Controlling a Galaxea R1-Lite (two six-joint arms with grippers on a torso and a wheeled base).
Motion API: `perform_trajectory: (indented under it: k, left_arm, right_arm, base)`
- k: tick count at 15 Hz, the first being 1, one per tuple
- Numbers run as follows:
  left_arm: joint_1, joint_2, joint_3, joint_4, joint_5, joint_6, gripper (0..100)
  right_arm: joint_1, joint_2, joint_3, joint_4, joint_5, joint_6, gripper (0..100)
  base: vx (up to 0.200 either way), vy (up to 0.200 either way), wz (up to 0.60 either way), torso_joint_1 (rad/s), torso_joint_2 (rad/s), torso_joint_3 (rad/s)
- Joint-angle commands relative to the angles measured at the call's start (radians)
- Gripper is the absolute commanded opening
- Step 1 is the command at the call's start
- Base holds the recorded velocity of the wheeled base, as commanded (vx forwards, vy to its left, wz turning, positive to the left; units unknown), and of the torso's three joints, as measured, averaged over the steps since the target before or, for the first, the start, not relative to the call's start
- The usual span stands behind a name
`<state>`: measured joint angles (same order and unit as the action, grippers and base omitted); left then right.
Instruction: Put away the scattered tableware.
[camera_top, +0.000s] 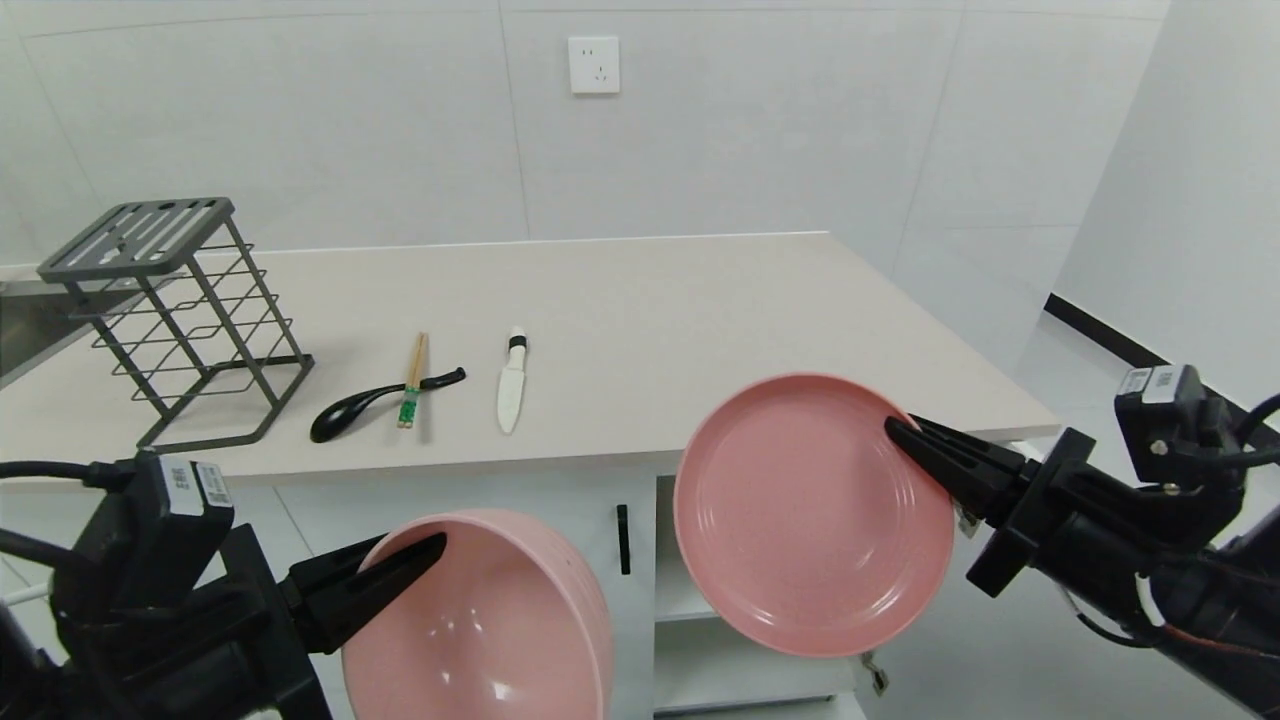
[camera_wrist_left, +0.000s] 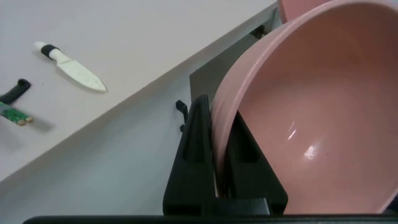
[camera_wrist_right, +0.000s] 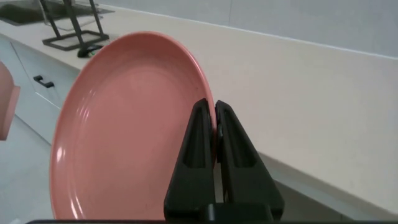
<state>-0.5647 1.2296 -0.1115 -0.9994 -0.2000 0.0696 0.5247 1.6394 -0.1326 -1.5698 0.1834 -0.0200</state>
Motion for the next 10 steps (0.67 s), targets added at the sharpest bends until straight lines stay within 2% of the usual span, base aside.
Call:
perform_trajectory:
  k: [1,10]
  left_arm:
    - [0.003,0.005,-0.005,-0.001,0.001,-0.001,0]
    - [0.003,0.016,0.000,0.001,0.001,-0.001,0]
  right_arm:
    - [-0.002,0.017,0.004,-0.001,0.001,-0.001,0]
    - [-0.038,0.080,0.024,-0.001,-0.004,-0.008,0]
  base:
    - [0.000,0.000,0.00,-0.256,0.52,0.246]
    - [0.000,0.000,0.00,-0.249,0.48,0.228]
